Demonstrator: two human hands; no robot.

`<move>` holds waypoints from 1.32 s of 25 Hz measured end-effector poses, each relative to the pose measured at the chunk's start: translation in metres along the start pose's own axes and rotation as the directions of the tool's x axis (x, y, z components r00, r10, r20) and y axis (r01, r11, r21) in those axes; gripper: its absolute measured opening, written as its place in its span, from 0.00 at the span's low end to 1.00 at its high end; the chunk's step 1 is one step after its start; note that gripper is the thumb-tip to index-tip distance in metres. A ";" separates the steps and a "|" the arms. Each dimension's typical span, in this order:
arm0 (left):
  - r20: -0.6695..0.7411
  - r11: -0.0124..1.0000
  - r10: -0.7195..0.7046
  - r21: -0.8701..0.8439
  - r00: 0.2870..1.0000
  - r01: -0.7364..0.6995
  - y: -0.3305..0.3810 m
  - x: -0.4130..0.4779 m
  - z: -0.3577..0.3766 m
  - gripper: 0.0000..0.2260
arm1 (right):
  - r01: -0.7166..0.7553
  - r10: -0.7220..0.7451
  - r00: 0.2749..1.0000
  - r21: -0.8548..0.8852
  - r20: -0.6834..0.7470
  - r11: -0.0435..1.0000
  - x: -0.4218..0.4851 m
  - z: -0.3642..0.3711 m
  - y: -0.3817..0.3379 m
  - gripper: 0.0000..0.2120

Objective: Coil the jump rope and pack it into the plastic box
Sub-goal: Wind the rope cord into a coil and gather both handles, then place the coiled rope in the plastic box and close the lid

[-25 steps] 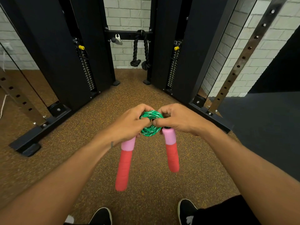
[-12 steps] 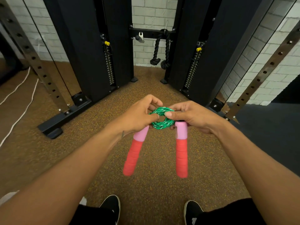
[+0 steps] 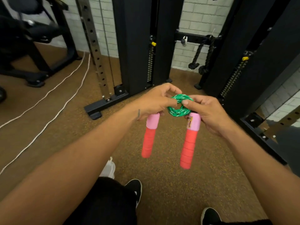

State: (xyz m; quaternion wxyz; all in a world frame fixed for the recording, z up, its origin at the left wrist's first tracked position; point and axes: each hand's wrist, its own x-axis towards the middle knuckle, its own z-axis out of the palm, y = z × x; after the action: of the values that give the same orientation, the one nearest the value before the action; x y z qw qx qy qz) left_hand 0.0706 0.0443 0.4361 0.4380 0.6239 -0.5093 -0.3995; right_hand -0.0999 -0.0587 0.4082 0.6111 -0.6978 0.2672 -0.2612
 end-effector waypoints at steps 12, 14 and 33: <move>-0.124 0.941 -0.332 0.020 0.935 0.337 -0.170 -0.073 -0.087 0.15 | -0.170 0.145 0.961 0.091 0.235 0.981 0.022 0.189 0.130 0.09; -0.124 0.916 -0.395 0.025 0.910 0.401 -0.208 -0.084 -0.096 0.14 | -0.250 0.212 0.943 0.124 0.257 0.960 0.021 0.221 0.161 0.07; -0.173 0.840 -0.490 0.170 0.854 0.516 -0.403 -0.142 -0.130 0.13 | -0.652 0.640 0.696 -0.087 0.326 0.753 0.023 0.368 0.296 0.10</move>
State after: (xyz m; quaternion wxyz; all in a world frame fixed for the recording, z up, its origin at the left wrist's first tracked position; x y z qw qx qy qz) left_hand 0.2856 0.2421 0.0979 0.2797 0.8018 -0.3385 -0.4053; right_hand 0.1547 0.1549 0.0727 0.7119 -0.5826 0.3822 0.0880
